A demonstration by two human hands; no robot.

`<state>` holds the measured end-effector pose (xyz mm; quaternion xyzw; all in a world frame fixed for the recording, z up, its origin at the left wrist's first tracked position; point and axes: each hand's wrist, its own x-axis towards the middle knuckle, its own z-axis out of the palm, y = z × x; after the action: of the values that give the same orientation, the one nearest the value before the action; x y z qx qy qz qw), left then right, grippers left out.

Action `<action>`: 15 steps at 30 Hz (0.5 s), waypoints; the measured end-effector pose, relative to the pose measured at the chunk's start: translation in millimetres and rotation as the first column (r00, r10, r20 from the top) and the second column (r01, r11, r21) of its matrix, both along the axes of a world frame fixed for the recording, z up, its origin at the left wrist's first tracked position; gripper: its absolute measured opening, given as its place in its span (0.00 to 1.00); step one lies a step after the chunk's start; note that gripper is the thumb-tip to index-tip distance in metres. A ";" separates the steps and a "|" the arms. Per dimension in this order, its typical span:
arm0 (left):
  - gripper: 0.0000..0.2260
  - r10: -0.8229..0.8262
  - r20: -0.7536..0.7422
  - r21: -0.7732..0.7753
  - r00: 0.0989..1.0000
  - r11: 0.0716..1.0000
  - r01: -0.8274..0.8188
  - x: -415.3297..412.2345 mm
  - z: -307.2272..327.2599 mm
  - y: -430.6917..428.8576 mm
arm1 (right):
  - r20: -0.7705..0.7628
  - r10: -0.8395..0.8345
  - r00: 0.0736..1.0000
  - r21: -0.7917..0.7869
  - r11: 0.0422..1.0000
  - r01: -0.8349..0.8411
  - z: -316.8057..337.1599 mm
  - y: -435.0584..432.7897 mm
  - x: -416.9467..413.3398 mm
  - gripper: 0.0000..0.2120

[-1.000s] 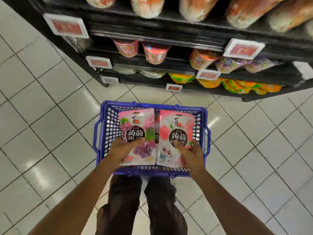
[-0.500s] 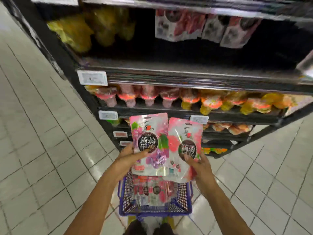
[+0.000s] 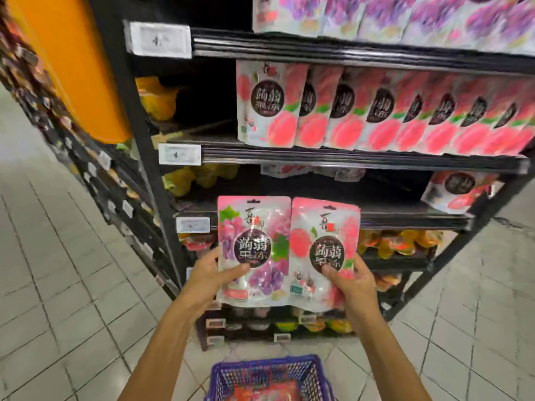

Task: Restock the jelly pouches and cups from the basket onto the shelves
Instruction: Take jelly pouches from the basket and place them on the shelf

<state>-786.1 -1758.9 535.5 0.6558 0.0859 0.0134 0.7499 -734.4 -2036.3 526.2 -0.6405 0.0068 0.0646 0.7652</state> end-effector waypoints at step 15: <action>0.21 -0.110 0.187 0.066 0.976 0.993 0.099 19.6 66.9 8.8 | 0.138 -0.117 0.983 0.054 0.992 0.111 65.5 0.5 0.7 0.30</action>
<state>-766.6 -1750.2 602.4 0.6760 -0.0212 0.0392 0.7355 -733.7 -2035.8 591.8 -0.6244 -0.0121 -0.0247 0.7806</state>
